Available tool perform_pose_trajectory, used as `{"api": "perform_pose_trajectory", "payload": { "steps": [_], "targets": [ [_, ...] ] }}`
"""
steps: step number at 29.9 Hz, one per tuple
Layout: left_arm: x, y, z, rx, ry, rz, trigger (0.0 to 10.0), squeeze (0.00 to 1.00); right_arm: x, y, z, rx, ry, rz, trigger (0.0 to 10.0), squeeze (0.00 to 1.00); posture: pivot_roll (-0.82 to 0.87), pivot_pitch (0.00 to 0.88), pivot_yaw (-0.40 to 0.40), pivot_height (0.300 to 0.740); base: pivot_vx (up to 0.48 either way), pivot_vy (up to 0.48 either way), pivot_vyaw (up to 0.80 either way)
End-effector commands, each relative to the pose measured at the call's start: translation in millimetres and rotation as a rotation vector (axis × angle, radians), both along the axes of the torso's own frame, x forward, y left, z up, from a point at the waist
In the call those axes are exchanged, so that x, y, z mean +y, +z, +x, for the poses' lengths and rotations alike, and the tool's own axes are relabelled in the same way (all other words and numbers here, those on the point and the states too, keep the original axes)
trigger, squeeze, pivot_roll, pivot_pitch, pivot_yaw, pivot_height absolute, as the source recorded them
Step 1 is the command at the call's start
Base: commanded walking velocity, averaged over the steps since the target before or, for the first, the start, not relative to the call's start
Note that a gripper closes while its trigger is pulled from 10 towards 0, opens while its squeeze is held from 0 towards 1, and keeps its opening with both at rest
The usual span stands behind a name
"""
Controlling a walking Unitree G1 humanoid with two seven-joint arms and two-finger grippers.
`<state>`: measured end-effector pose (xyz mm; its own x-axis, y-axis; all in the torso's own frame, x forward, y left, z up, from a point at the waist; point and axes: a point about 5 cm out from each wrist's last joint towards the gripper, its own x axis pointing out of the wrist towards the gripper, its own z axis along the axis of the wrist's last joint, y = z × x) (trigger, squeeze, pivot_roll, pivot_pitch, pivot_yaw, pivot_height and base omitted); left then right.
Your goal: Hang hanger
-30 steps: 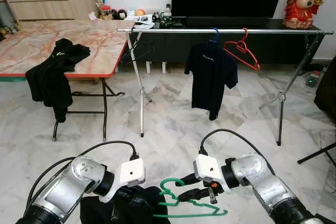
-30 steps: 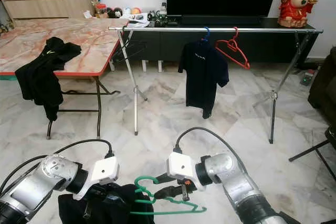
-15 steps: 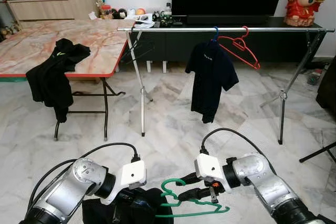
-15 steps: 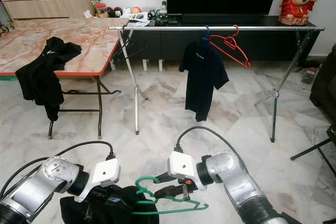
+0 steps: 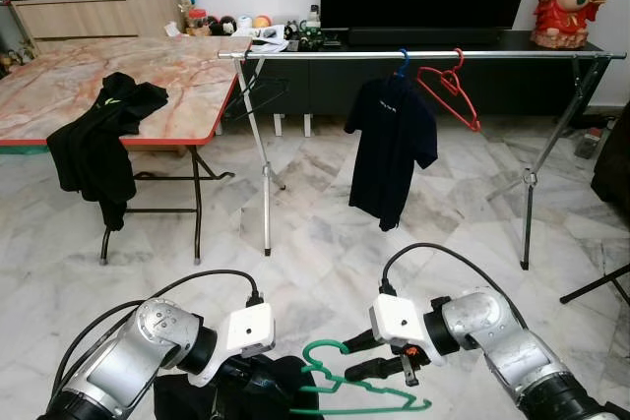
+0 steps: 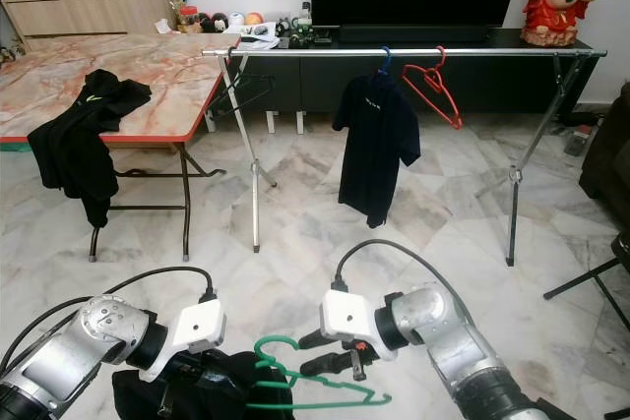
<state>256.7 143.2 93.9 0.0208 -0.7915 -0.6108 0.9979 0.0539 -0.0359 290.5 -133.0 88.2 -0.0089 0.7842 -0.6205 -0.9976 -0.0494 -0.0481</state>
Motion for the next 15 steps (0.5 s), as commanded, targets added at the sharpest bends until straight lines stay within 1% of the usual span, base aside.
{"api": "perform_pose_trajectory", "payload": {
  "steps": [1,3,4,7,10,11,13,15],
  "targets": [
    [-1.2,9,2.9,-0.038,-0.006,-0.019,10.0,0.00,5.0,-3,-1.1,-0.005,0.020,-0.009,10.0,0.00,0.08,0.015,0.064,0.740,0.000,0.000,0.00],
    [-1.8,9,2.6,-0.039,-0.005,-0.022,10.0,0.00,7.4,-3,0.2,-0.011,0.007,-0.002,10.0,0.00,0.08,0.015,0.064,0.740,0.000,0.000,0.00],
    [-2.9,10,2.0,-0.035,-0.006,-0.029,10.0,0.00,10.0,-3,-1.8,0.005,0.023,0.011,10.0,0.00,0.08,0.015,0.064,0.740,0.000,0.000,0.00],
    [-3.7,10,2.2,-0.038,-0.001,-0.034,10.0,0.00,15.9,4,-3.4,0.017,0.032,0.073,10.0,0.00,0.09,0.016,0.065,0.740,0.000,0.000,0.00],
    [-3.0,7,3.2,-0.043,0.007,-0.020,10.0,0.00,11.1,9,3.5,-0.041,-0.001,0.059,10.0,0.00,0.08,0.017,0.064,0.740,0.000,0.000,0.00],
    [-2.8,6,2.9,-0.042,0.008,-0.019,10.0,0.00,7.2,12,6.8,-0.057,-0.017,0.060,10.0,0.00,0.08,0.017,0.064,0.740,0.000,0.000,0.00],
    [-1.5,4,4.1,-0.053,0.022,-0.003,10.0,0.00,-1.3,17,10.2,-0.068,-0.035,0.056,10.0,0.00,0.08,0.018,0.063,0.740,0.000,0.000,0.00],
    [-0.3,3,6.3,-0.069,0.038,0.012,10.0,0.00,-5.0,20,11.0,-0.071,-0.039,0.052,10.0,0.00,0.08,0.019,0.063,0.740,0.000,0.000,0.00]
  ]
}}
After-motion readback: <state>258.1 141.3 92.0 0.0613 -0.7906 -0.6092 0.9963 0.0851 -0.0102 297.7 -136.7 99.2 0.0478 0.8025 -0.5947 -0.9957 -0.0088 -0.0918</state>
